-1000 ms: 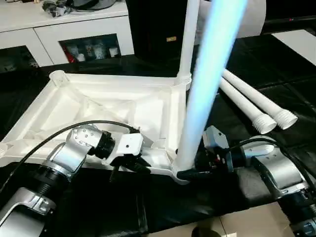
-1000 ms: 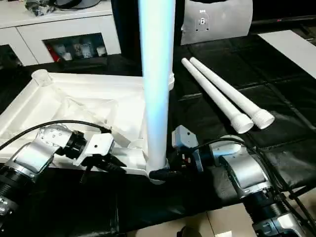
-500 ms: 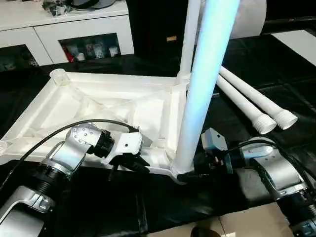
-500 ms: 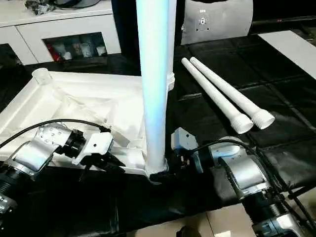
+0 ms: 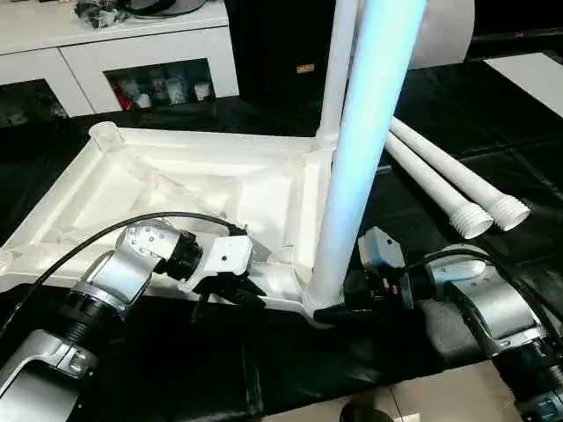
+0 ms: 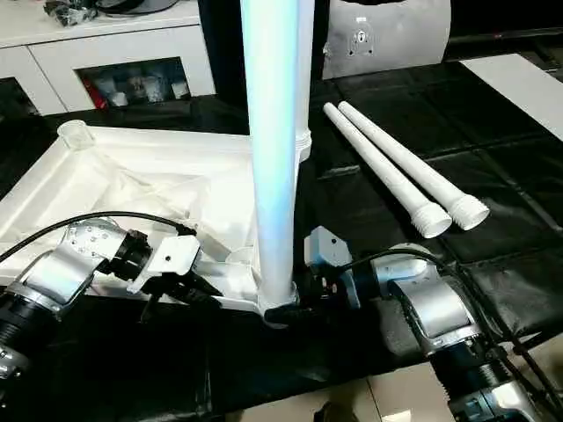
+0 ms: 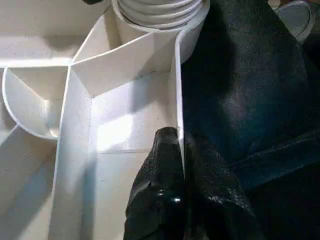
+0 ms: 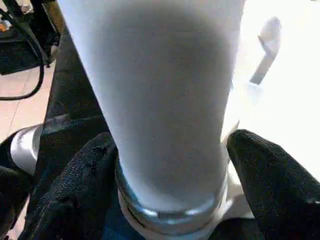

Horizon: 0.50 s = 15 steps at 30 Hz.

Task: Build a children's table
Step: Rotate leg to tighten

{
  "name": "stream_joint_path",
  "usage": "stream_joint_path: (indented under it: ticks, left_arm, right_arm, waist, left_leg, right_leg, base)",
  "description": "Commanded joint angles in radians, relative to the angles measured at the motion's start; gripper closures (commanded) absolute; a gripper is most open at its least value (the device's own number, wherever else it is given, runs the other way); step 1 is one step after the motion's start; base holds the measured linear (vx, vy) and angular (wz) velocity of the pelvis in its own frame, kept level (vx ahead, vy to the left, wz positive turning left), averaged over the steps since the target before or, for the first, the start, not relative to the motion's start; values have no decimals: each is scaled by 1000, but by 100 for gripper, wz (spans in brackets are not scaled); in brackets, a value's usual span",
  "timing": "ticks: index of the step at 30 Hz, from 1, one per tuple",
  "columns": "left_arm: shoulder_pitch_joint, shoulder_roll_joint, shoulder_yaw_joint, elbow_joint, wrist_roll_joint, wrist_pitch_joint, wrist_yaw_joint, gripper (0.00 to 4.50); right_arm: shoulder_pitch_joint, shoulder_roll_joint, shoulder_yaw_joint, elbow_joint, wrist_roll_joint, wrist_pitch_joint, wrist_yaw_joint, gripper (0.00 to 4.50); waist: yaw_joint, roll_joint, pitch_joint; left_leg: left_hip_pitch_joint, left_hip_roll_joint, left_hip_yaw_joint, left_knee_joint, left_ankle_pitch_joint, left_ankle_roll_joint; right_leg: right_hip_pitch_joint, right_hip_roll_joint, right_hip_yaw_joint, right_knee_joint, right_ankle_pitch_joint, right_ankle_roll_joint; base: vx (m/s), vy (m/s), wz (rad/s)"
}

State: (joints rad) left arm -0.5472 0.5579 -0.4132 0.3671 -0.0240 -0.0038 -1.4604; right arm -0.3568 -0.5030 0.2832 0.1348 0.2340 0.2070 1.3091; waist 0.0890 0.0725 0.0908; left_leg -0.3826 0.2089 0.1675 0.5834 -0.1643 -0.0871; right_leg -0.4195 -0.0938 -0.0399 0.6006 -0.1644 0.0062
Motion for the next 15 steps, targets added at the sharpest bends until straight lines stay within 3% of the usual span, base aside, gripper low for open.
stream_joint_path:
  ticks: [1, 9, 15]
  left_arm:
    - [-12, 11, -27, -4, 18, -14, -32, 450]
    - [-13, 13, -27, -3, 20, -16, -36, 450]
    - [-15, 16, -30, 2, 24, -20, -40, 450]
  right_arm:
    - [-1, 4, -5, -22, 9, 7, -2, 80]
    - [-3, 12, 2, -18, 21, 31, -4, 80]
    - [1, 19, -2, -24, 47, 72, 0, 141]
  waist:
    - [-6, -10, -67]
    - [-5, -8, -68]
    - [-4, -7, -69]
  left_leg:
    - [13, 10, 9, -77, -295, 40]
    - [13, 10, 8, -77, -296, 35]
    - [14, 9, 8, -76, -297, 35]
  right_leg:
    - [48, -28, 25, -70, -289, -233]
    - [48, -27, 25, -70, -287, -234]
    - [50, -28, 25, -69, -280, -238]
  base:
    - [0, 0, 0]
    - [0, 0, 0]
    - [0, 0, 0]
